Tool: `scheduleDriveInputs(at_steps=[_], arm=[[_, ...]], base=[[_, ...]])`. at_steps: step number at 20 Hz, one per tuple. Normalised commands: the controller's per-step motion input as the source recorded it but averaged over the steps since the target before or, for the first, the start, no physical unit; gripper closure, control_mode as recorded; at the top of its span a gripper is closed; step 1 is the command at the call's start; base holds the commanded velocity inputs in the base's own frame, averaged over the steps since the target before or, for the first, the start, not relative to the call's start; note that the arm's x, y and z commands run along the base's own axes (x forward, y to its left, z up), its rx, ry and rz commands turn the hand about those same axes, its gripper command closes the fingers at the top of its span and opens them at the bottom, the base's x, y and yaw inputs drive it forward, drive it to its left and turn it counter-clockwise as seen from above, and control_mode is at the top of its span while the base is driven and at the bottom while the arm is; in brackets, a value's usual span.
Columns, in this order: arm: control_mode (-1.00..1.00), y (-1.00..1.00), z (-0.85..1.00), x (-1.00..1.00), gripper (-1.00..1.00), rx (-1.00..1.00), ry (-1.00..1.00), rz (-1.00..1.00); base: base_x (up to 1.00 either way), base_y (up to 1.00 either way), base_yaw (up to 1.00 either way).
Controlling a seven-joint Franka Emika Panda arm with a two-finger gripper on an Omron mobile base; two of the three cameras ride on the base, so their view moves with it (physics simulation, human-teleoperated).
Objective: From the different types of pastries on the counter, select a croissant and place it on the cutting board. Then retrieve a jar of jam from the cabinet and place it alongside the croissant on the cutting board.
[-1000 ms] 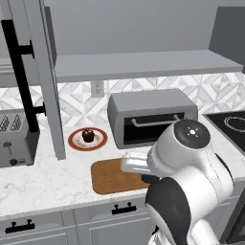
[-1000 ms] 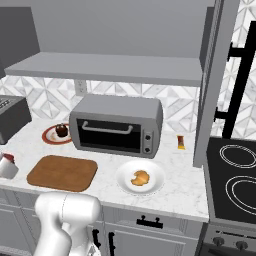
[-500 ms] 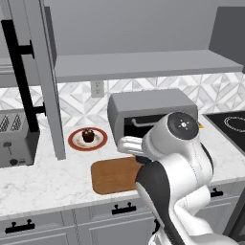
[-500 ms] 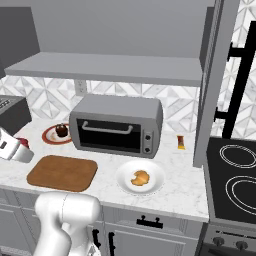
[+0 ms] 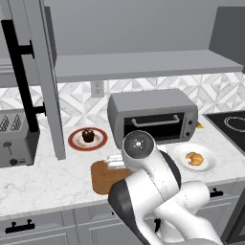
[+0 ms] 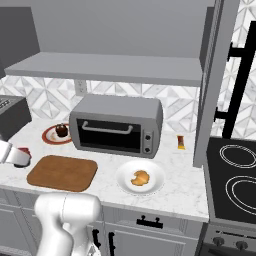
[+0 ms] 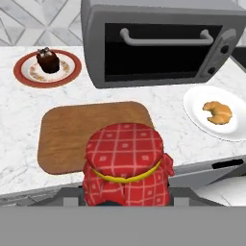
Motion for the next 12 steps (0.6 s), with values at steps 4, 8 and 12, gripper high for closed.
scheduleDriveInputs(at_steps=[4,8,12], arm=[[-1.0,0.03,-0.33,0.0,1.0,-0.04,-0.05,0.01],[-1.0,-0.35,-0.34,0.62,1.0,0.03,-0.02,0.01],[-1.0,-0.24,-0.11,0.46,1.0,0.11,-0.05,0.01]], base=[[0.0,0.0,0.0],[0.0,0.0,0.0],[0.0,0.0,0.0]])
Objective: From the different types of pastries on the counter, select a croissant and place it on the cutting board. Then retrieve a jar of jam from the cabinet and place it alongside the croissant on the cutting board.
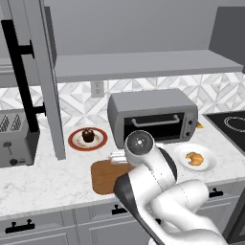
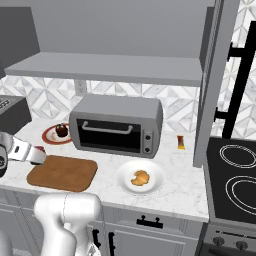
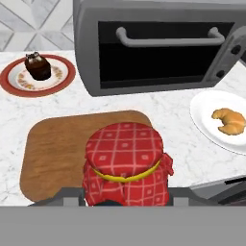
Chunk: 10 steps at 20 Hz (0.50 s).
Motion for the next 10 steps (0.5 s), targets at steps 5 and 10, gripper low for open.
scheduleDriveInputs(at_steps=[5,10], arm=[[-1.0,0.47,-0.33,-0.01,1.0,0.02,-0.05,-0.02],[-1.0,0.17,-0.2,0.13,1.0,0.07,-0.01,-0.01]], base=[[0.0,0.0,0.0],[0.0,0.0,0.0]])
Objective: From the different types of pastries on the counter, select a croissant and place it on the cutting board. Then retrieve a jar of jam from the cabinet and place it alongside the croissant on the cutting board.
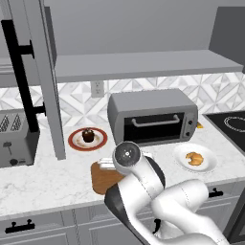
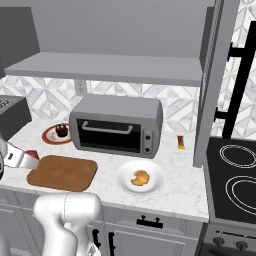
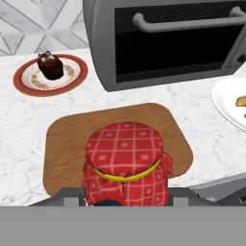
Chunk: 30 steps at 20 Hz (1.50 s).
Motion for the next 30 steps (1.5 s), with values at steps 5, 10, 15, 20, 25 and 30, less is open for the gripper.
scheduleDriveInputs(at_steps=[5,10,15,20,25,30], arm=[[-1.0,0.0,-0.54,0.4,1.0,0.02,-0.01,0.01],[-1.0,0.07,-0.47,0.04,1.0,0.02,0.0,0.0],[-1.0,0.03,-0.34,0.08,1.0,0.1,-0.03,-0.01],[-1.0,0.05,0.02,0.42,1.0,0.15,-0.27,-0.02],[-1.0,0.18,-0.04,0.03,1.0,0.05,-0.03,0.0],[-1.0,0.18,-0.2,0.0,1.0,0.03,0.05,0.0]], base=[[0.0,0.0,0.0],[0.0,0.0,0.0],[0.0,0.0,0.0],[0.0,0.0,0.0],[0.0,0.0,0.0],[0.0,0.0,0.0]])
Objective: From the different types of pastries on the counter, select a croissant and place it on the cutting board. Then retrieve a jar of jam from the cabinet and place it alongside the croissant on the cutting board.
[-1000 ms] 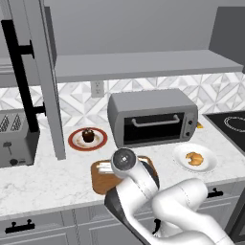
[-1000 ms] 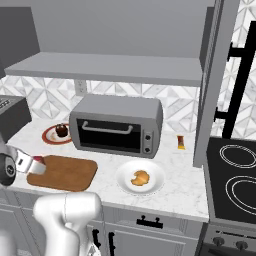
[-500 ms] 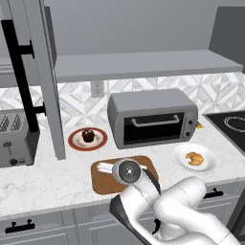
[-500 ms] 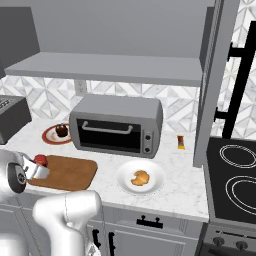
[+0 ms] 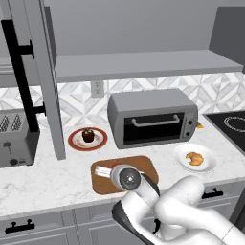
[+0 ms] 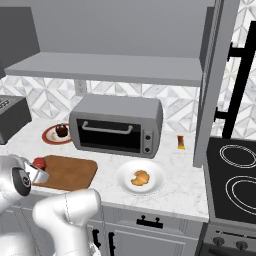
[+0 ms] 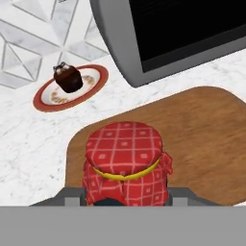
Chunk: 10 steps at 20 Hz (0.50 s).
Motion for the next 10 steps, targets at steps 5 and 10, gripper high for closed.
scheduleDriveInputs(at_steps=[5,10], arm=[[-1.0,0.06,-0.37,0.0,1.0,0.0,0.0,0.0],[-1.0,0.03,-0.43,0.0,1.0,0.0,0.01,0.0]], base=[[0.0,0.0,0.0],[0.0,0.0,0.0]])
